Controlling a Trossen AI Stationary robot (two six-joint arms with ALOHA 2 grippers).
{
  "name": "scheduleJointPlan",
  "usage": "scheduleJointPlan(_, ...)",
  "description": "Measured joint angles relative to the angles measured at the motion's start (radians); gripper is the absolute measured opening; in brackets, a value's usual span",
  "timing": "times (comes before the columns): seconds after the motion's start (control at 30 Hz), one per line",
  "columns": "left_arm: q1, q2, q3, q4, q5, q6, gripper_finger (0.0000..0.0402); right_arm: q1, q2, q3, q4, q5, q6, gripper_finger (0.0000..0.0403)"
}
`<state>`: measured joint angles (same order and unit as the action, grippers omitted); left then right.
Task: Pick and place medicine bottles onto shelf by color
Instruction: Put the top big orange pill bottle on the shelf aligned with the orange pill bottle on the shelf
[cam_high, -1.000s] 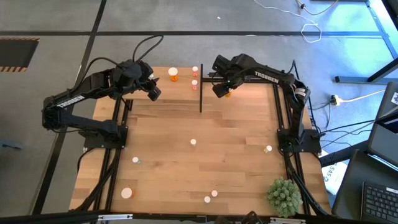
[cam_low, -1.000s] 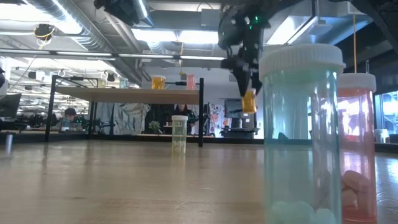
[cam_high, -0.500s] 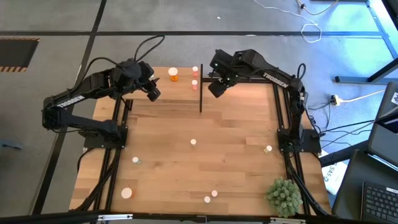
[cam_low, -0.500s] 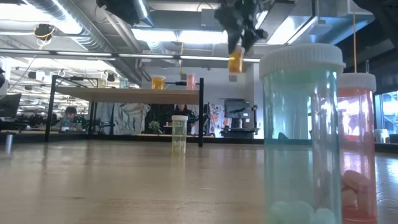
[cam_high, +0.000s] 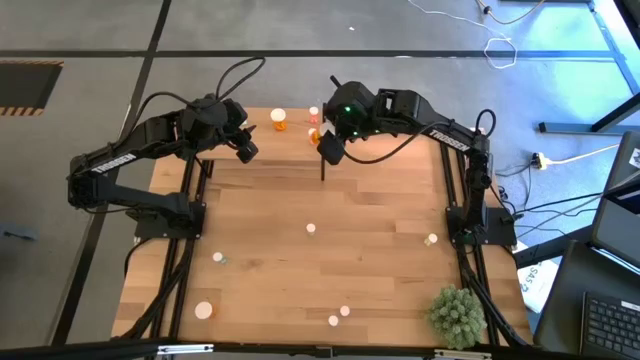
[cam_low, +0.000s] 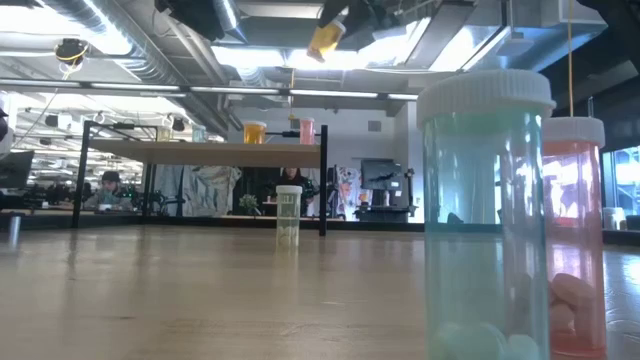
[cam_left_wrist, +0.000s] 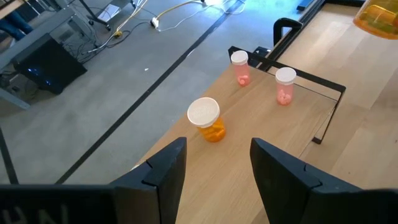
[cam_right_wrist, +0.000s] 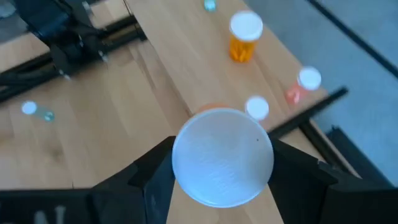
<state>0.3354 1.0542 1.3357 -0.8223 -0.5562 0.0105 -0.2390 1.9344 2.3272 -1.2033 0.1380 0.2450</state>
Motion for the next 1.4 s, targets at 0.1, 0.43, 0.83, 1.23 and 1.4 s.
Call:
scheduleJointPlan(0.1,0.0,0.0,0.0,0.001,0.0,-0.001,0.0173,0.005,0.008,0.0,0.033,0.001,-0.029,0.0221)
scheduleJointPlan(0.43,-0.003,0.0,0.0,0.023,0.0,0.0,0.0173,0.024,0.008,0.0,0.124,0.002,-0.117,0.0222)
scheduleJointPlan(0.83,-0.003,0.0,-0.001,0.126,0.408,0.308,0.0173,0.033,0.008,0.0,0.206,0.045,-0.238,0.0222)
scheduleJointPlan(1.23,-0.002,0.006,0.0,0.256,0.456,0.391,0.0173,0.034,0.008,-0.001,0.214,0.045,-0.276,0.0222)
scheduleJointPlan(1.4,-0.002,0.006,0.0,0.256,0.425,0.385,0.0173,0.034,0.009,-0.001,0.215,0.044,-0.274,0.0222)
